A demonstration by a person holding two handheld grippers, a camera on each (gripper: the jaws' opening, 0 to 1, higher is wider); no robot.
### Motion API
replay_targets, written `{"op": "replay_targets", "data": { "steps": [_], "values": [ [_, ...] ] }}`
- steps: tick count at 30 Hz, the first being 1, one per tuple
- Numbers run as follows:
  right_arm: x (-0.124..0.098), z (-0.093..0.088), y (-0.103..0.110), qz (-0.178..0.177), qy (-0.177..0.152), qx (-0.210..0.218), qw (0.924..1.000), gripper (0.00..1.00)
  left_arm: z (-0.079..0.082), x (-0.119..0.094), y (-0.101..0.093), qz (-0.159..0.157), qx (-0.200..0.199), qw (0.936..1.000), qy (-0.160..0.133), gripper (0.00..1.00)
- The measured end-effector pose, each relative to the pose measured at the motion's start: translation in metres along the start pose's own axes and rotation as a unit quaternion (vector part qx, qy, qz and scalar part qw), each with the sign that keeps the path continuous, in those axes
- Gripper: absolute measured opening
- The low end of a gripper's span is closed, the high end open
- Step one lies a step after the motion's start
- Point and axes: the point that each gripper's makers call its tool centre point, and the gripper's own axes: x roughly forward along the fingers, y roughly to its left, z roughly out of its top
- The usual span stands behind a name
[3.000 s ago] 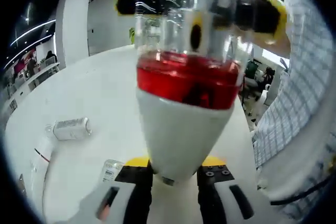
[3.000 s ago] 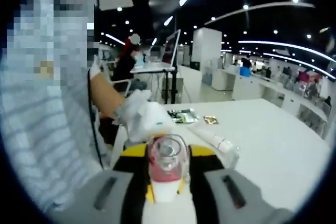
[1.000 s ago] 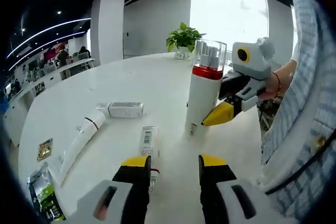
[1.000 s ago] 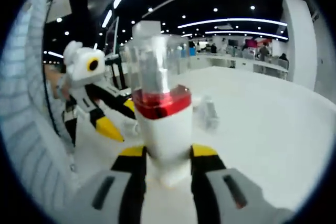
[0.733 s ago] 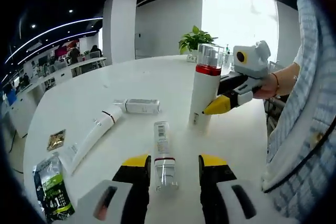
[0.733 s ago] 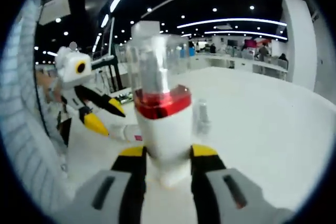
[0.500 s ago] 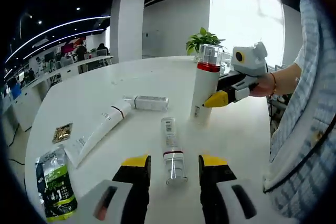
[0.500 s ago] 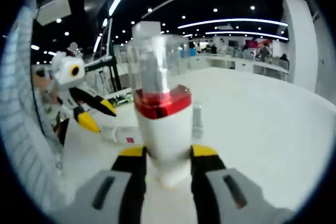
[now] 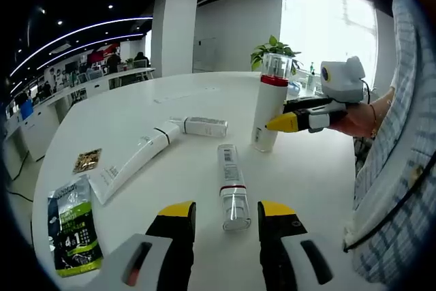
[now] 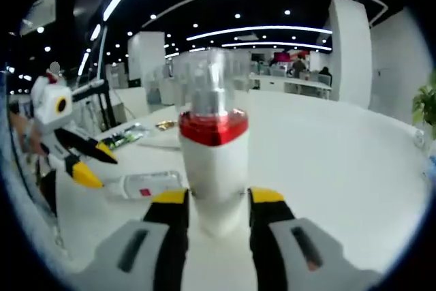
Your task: Arrange the skincare products in the storage area until every visible bottle or jar stands upright without overlapping.
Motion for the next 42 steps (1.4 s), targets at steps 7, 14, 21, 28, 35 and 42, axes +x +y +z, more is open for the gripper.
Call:
{"op": "replay_targets", "data": {
  "steps": [7,14,21,28,35,42],
  "values": [
    [0.011,-0.002,-0.004,-0.036,0.012,0.004,0.9993,0.29,-0.002,-0.002,0.004,0.01,-0.008,0.9999,-0.003,0.37],
    [0.02,0.001,-0.013,-0.028,0.012,-0.006,0.9995,0.29,-0.008,-0.007,0.008,0.019,-0.01,0.9998,0.001,0.37],
    [0.038,0.009,-0.029,-0.032,0.009,-0.019,0.9993,0.26,-0.01,-0.011,0.01,0.025,-0.014,0.9996,-0.001,0.37],
    [0.051,0.011,-0.046,-0.043,0.007,-0.018,0.9989,0.24,-0.011,-0.013,0.011,0.03,-0.015,0.9994,-0.001,0.37],
    [0.052,0.01,-0.046,-0.063,0.014,-0.01,0.9978,0.24,-0.011,-0.013,0.013,0.033,-0.017,0.9993,0.001,0.37],
    [0.048,0.004,-0.042,-0.073,0.025,-0.008,0.997,0.23,-0.013,-0.012,0.013,0.031,-0.016,0.9994,0.005,0.37]
  ]
}}
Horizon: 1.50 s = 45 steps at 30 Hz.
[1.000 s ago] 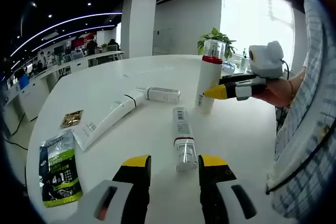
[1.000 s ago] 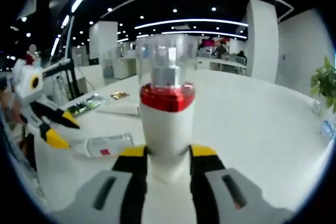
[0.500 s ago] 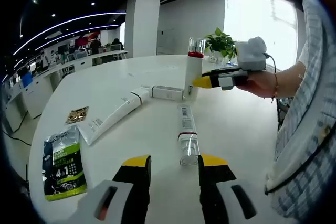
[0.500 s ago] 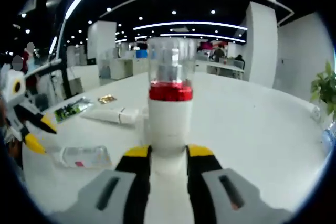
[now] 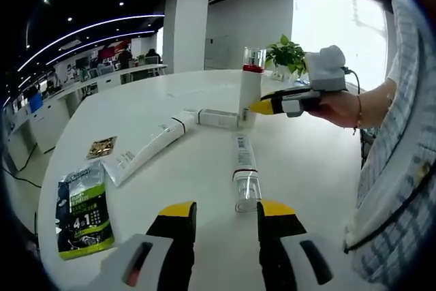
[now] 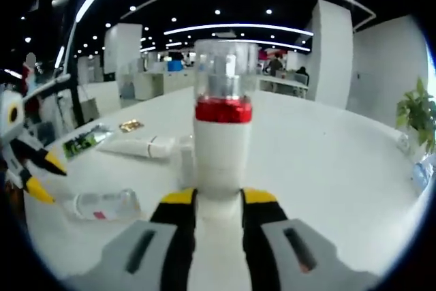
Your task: Arrange the skincare products in the storage area until every visible bottle or jar stands upright without overlapping.
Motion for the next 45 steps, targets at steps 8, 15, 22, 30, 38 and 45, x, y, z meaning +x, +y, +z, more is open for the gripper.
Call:
{"op": "replay_targets", "data": {
  "steps": [8,15,22,30,38,45],
  "values": [
    [-0.007,-0.012,0.006,-0.001,0.023,-0.013,0.9996,0.1,-0.001,0.0,0.001,0.0,0.002,1.0,0.003,0.37],
    [-0.008,-0.009,0.013,0.008,0.018,-0.025,0.9995,0.11,-0.003,0.0,0.001,-0.001,0.004,1.0,0.007,0.37],
    [-0.013,0.0,0.032,0.044,0.014,-0.039,0.9981,0.17,-0.005,-0.002,0.001,0.0,0.002,1.0,0.008,0.37],
    [-0.029,-0.031,0.044,0.124,0.113,-0.159,0.9729,0.18,-0.008,-0.005,0.005,0.003,0.003,0.9998,0.018,0.36],
    [-0.04,-0.061,0.043,0.17,0.246,-0.13,0.9453,0.16,-0.011,-0.004,0.004,-0.001,0.002,0.9998,0.022,0.35],
    [-0.05,-0.076,0.047,0.207,0.355,-0.178,0.894,0.12,-0.01,-0.003,0.005,-0.003,0.004,0.9998,0.021,0.34]
  ]
}}
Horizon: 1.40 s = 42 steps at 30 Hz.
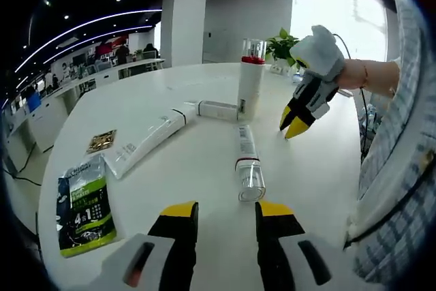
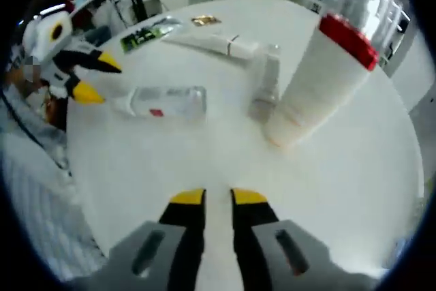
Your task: Arrange the skincare products in the storage area until every visible bottle or jar stands upright without overlapping.
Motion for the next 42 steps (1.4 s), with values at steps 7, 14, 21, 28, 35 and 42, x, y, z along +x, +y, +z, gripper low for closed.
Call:
{"op": "replay_targets", "data": {
  "steps": [7,14,21,28,35,42],
  "values": [
    [0.004,0.003,0.005,0.017,0.065,-0.044,0.9967,0.1,0.0,0.0,0.001,-0.001,0.0,1.0,-0.001,0.34],
    [0.004,0.003,0.007,0.019,0.087,-0.083,0.9926,0.1,0.0,0.001,0.001,-0.002,-0.002,1.0,-0.002,0.33],
    [0.005,0.002,0.006,0.034,0.111,-0.084,0.9897,0.11,0.005,0.005,0.001,-0.004,-0.003,1.0,-0.007,0.33],
    [0.005,0.003,0.007,0.03,0.098,-0.089,0.9907,0.09,0.006,0.005,0.002,-0.005,-0.007,0.9999,-0.011,0.33],
    [0.005,0.006,0.01,0.028,0.084,-0.118,0.989,0.08,0.007,0.003,0.002,-0.006,-0.011,0.9998,-0.015,0.33],
    [0.001,0.008,0.032,0.089,0.077,-0.091,0.9889,0.06,0.009,-0.001,0.005,-0.004,-0.028,0.9994,-0.02,0.33]
  ]
}}
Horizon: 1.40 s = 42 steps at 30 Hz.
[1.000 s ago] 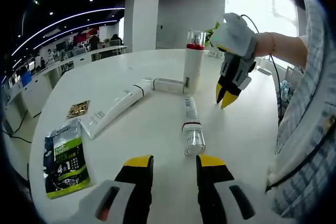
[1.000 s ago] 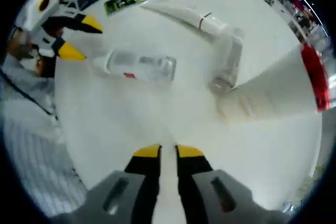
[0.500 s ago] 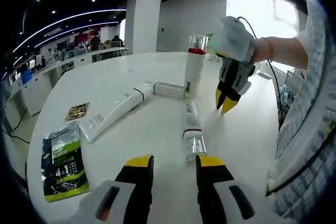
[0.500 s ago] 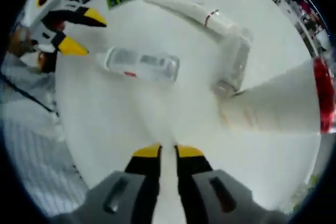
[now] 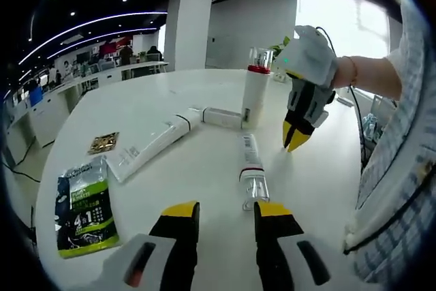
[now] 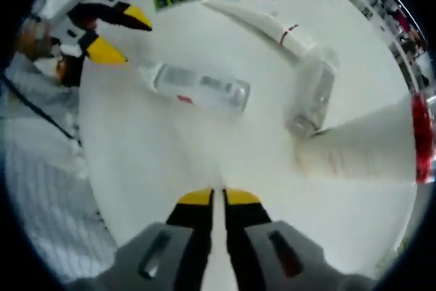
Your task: Arrange the skincare products in the storage area until every visible bottle or jar stands upright without overlapping.
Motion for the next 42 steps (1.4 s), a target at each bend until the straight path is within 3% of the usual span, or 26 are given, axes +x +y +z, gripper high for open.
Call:
{"op": "replay_targets", "data": {
  "steps": [3,6,10,14,18,22,24,27,35,40,42],
  "values": [
    [-0.015,0.015,0.008,0.01,-0.034,-0.012,0.9993,0.08,-0.001,-0.002,0.002,0.002,-0.005,1.0,-0.002,0.33],
    [-0.038,0.043,0.012,0.017,-0.085,-0.01,0.9962,0.09,-0.003,-0.003,0.003,0.002,-0.015,0.9999,0.0,0.33],
    [-0.077,0.078,0.008,0.004,-0.139,-0.025,0.99,0.1,-0.003,-0.004,0.005,0.002,-0.02,0.9998,0.001,0.33],
    [-0.108,0.103,0.002,0.0,-0.184,-0.022,0.9826,0.11,-0.002,-0.006,0.005,0.0,-0.026,0.9997,0.0,0.33],
    [-0.135,0.124,-0.017,-0.024,-0.208,-0.029,0.9774,0.13,-0.001,-0.009,0.006,-0.003,-0.034,0.9994,-0.008,0.33],
    [-0.143,0.137,-0.044,-0.05,-0.217,-0.006,0.9749,0.14,-0.002,-0.01,0.008,0.0,-0.035,0.9994,-0.006,0.33],
    [-0.142,0.14,-0.053,-0.057,-0.217,0.003,0.9746,0.15,-0.002,-0.01,0.009,0.0,-0.035,0.9994,-0.007,0.33],
    [-0.13,0.137,-0.079,-0.087,-0.191,0.028,0.9773,0.16,0.0,-0.012,0.009,0.0,-0.035,0.9993,-0.011,0.33],
    [-0.093,0.135,-0.111,-0.102,-0.132,0.047,0.9848,0.19,-0.004,-0.013,0.008,0.0,-0.03,0.9995,-0.008,0.33],
    [-0.07,0.125,-0.129,-0.104,-0.059,0.056,0.9912,0.21,-0.003,-0.012,0.007,-0.003,-0.031,0.9995,-0.004,0.33],
    [-0.065,0.125,-0.131,-0.1,-0.045,0.057,0.9923,0.21,-0.002,-0.012,0.007,-0.002,-0.029,0.9996,-0.004,0.33]
  ]
}}
